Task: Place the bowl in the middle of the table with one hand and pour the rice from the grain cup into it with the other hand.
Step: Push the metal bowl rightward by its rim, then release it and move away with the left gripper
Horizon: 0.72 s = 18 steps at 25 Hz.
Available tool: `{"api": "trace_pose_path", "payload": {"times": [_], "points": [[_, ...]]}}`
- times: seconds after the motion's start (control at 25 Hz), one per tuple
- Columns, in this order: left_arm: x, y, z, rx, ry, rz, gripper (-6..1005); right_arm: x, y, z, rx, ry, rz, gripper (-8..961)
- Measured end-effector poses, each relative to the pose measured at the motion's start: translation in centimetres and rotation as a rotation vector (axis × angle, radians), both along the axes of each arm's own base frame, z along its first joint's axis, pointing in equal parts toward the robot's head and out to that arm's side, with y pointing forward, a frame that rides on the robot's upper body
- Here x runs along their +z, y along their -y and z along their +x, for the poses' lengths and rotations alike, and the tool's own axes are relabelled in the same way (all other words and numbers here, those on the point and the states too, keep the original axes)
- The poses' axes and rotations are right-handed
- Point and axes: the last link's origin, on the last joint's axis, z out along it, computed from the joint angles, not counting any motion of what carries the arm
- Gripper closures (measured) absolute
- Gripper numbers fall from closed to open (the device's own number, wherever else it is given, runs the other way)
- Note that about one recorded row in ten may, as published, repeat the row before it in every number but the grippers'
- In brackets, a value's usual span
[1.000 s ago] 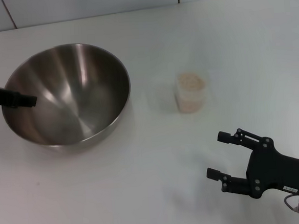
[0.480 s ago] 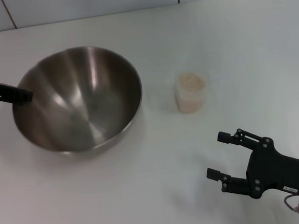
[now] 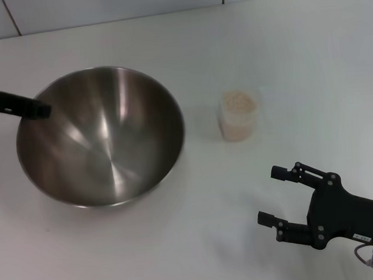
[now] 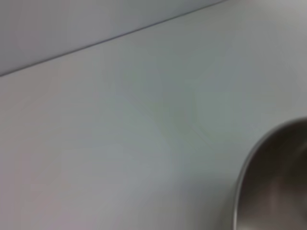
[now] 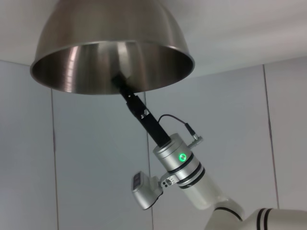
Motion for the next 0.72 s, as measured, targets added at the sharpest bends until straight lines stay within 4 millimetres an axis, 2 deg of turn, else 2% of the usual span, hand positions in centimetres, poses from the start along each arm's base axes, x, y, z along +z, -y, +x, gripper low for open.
{"api": "trace_pose_path", "payload": {"times": [0.36,0.4,0.56,0.72], "points": [[-1.6,-1.0,2.4,-0.064,0.040,-0.048,954,0.0,0.0,0.0,0.000,0.000,0.000,138],[-2.4,-1.2,3.0,-0.073,0.045,-0.067,950,0.0,0.0,0.0,0.000,0.000,0.000,138],[-3.4,-1.6,3.3,-0.084,0.045,-0.087,934,0.0,0.0,0.0,0.002,-0.001,0.000,138],[-3.7,-1.7,3.3,-0.087,0.039,-0.085,919,0.0,0.0,0.0,0.002,-0.001,0.000,139]]}}
